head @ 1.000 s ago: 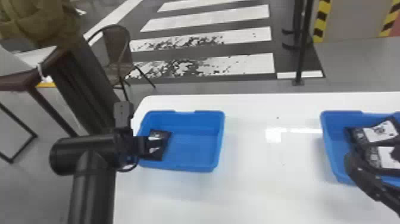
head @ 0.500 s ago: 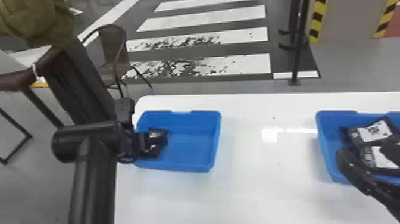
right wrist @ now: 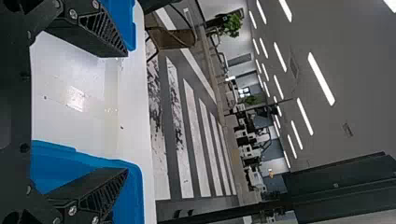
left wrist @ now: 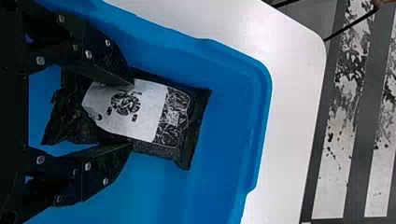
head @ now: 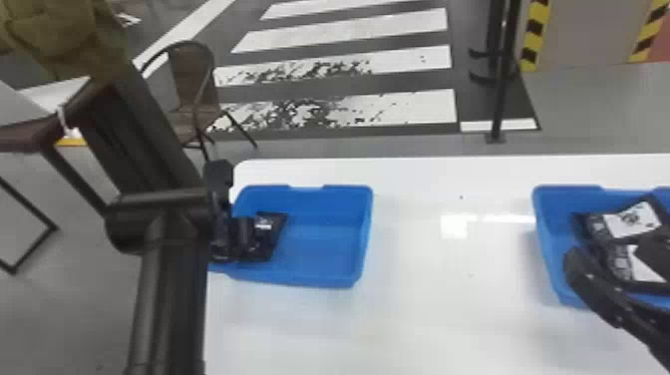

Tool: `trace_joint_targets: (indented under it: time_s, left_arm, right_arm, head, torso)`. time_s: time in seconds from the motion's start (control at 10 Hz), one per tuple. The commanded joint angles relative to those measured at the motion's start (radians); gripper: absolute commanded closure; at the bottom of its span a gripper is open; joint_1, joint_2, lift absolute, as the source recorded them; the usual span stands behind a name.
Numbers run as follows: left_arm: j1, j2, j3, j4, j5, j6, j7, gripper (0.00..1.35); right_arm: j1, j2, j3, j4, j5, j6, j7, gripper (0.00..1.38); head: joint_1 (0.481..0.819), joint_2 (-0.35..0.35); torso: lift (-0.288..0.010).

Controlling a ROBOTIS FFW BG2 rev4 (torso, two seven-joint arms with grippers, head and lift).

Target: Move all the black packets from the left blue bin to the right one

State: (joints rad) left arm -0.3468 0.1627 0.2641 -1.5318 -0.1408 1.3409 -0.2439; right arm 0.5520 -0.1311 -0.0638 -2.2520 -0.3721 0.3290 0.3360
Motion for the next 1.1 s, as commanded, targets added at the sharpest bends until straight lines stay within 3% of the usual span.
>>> trace_joint_targets:
  time_s: [0.0,0.1,0.3,0.7,1.0]
  left_arm:
    - [0.001,0.0,-0.013,0.006,-0.009,0.009,0.0,1.07]
    - [0.011,-0.002,-0.017,0.004,-0.021,-0.013,-0.003,1.2]
    - [0.055,0.0,-0.023,-0.048,-0.001,-0.079,-0.045,1.21]
    - [0.276,-0.005,-0.059,-0.489,0.095,-0.128,-0.061,1.21]
    - [0.393,0.0,-0.158,-0.698,0.205,-0.219,-0.08,1.21]
  right_arm:
    - [0.003,-0.002,0.0,0.003,-0.013,0.002,0.001,0.15]
    - [0.003,-0.004,0.0,0.0,-0.015,0.002,0.001,0.15]
    - [0.005,-0.008,0.0,-0.012,-0.023,0.002,0.001,0.15]
    - [-0.002,-0.012,0.014,-0.059,-0.047,0.024,0.006,0.15]
    - [-0.081,-0.031,0.084,-0.066,-0.095,0.091,0.035,0.15]
  head:
    - [0.695,0.281]
    - [0.695,0.281]
    - [0.695,0.28]
    - [0.695,0.248]
    - [0.695,0.207]
  torso:
    - [-0.14]
    - [-0.14]
    - [-0.14]
    - [-0.14]
    - [-0.14]
